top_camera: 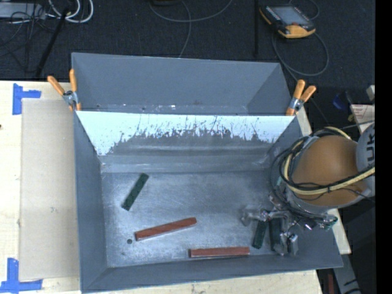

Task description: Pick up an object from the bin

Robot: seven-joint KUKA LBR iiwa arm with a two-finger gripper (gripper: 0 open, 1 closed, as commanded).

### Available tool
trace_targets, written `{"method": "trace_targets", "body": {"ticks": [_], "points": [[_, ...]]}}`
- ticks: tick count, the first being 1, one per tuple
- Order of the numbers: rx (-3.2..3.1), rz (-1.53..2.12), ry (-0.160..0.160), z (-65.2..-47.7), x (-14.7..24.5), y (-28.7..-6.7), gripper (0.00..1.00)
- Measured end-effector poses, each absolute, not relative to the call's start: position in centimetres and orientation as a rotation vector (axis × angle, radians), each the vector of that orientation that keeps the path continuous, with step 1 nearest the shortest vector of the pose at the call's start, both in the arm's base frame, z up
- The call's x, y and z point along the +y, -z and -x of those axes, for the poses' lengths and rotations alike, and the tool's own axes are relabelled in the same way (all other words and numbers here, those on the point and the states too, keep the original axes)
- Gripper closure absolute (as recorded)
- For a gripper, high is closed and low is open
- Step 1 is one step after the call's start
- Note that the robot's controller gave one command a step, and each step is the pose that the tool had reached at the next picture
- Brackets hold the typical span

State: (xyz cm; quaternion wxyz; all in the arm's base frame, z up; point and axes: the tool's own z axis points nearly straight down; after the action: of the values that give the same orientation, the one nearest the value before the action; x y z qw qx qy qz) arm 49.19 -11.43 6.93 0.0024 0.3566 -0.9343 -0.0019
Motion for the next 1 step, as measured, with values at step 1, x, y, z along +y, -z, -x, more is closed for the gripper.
{"method": "trace_targets", "body": {"ticks": [1], "points": [[-2.924,-1.123,0.003,-49.18,-11.55,-7.17,1.00]]}}
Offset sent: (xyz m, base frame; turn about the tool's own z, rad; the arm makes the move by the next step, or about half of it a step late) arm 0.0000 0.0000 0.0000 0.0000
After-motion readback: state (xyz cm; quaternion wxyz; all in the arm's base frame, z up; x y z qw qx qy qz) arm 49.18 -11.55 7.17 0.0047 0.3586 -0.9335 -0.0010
